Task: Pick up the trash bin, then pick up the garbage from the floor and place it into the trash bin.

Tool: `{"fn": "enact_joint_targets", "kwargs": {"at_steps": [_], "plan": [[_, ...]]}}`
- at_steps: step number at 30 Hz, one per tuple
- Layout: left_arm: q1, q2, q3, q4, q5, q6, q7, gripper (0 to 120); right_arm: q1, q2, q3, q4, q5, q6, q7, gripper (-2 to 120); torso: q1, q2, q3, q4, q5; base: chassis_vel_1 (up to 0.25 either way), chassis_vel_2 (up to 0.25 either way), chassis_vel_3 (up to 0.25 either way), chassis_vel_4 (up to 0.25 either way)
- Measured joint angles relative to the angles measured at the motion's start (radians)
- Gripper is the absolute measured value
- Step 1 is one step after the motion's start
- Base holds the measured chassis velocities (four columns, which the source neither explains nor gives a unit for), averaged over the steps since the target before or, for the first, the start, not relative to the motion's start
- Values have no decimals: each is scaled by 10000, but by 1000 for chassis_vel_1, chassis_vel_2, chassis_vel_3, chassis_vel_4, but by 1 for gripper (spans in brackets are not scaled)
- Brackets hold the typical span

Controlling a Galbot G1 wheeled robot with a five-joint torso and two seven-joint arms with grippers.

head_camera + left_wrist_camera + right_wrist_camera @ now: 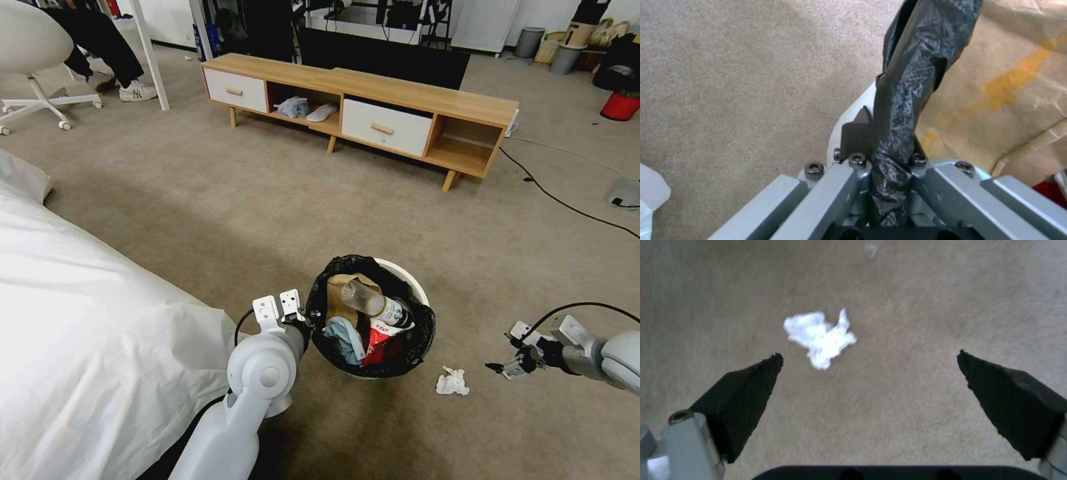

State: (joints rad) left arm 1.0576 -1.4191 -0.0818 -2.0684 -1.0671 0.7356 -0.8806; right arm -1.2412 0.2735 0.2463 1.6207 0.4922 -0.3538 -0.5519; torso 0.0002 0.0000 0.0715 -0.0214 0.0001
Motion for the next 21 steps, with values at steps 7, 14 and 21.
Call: {"fn": "enact_joint_targets", "kwargs": {"at_steps": [7, 14, 21], "plan": [[29, -128, -33, 58, 130, -1, 46, 1, 333, -5, -384, -503, -1023, 652, -852, 100, 0, 0, 0, -1, 0, 0, 0, 0, 0], [112, -243, -69, 82, 299, -2, 112, 1, 2055, 605, -2078, -696, -1179, 789, -940, 100, 0, 0, 0, 2, -4, 0, 0, 0, 0], [194, -167, -184, 17, 329, -2, 155, 1, 4107, 1797, -4275, -1062, -1098, 553, -864, 100, 0, 0, 0, 3, 1, 0, 0, 0, 0]]}}
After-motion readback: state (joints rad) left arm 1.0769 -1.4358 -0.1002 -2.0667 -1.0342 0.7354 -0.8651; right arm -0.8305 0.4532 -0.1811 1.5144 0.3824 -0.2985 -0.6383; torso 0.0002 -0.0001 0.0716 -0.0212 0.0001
